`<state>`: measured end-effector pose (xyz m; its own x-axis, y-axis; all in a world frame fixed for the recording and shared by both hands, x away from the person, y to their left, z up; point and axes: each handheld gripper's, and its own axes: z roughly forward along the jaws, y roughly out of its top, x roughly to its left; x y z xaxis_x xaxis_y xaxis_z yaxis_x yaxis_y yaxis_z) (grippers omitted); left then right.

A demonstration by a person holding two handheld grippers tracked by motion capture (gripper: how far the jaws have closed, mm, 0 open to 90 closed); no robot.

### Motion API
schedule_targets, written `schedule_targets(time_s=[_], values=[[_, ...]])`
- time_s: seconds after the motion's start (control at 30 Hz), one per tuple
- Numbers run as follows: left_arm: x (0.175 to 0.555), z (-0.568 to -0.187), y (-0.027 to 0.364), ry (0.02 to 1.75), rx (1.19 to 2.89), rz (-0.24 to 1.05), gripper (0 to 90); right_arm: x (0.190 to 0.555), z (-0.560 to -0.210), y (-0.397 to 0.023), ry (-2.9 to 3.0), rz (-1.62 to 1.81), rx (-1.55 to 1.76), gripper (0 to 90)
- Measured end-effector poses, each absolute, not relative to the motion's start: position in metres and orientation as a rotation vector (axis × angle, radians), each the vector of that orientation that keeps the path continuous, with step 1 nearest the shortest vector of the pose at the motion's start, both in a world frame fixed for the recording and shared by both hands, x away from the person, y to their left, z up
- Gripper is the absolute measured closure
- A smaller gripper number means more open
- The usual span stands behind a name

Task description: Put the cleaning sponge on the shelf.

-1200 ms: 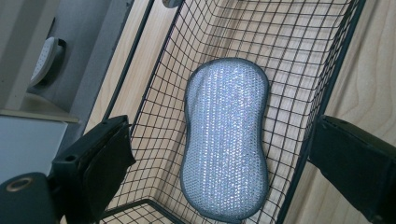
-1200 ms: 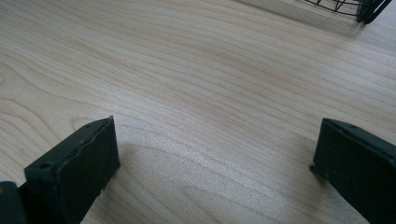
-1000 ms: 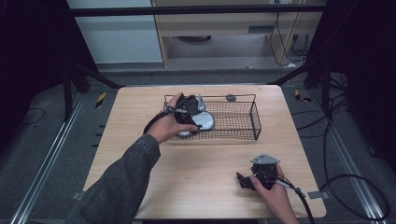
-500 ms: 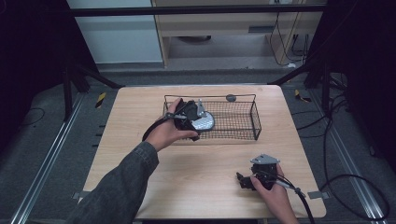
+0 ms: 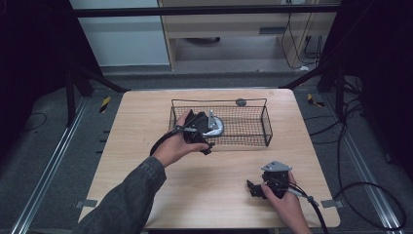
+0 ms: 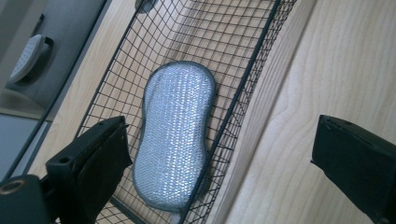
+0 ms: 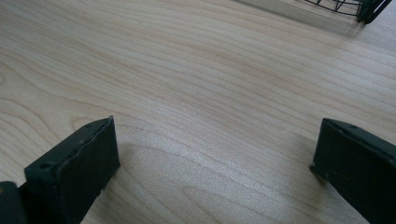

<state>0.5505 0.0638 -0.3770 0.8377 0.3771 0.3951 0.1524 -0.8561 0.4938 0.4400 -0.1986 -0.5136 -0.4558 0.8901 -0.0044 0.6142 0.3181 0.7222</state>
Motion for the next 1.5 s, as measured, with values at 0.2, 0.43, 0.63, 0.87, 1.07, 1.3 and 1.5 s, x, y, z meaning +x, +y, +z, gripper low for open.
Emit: schedule_targets(time_s=[0.2,0.43,0.63,0.87,1.07,1.3,1.5], values=[[0.539,-0.377,0.065,0.412,2.544,0.661,3.4,0.440,-0.514,-0.199,2.186,0.930,1.334,0.4],[0.523,-0.379,0.067,0.431,2.522,0.634,3.4,0.440,-0.514,-0.199,2.186,0.932,1.334,0.4],[0.512,-0.381,0.069,0.451,2.496,0.625,3.4,0.440,-0.514,-0.199,2.186,0.932,1.334,0.4],[0.504,-0.384,0.080,0.534,2.460,0.626,3.4,0.439,-0.514,-0.199,2.185,0.929,1.338,0.4],[0.497,-0.384,0.095,0.584,2.437,0.630,3.4,0.439,-0.514,-0.199,2.181,0.925,1.340,0.4],[0.488,-0.383,0.115,0.635,2.402,0.634,3.4,0.439,-0.514,-0.199,2.181,0.926,1.340,0.4],[0.484,-0.386,0.128,0.680,2.384,0.638,3.4,0.439,-0.514,-0.199,2.181,0.926,1.340,0.4]])
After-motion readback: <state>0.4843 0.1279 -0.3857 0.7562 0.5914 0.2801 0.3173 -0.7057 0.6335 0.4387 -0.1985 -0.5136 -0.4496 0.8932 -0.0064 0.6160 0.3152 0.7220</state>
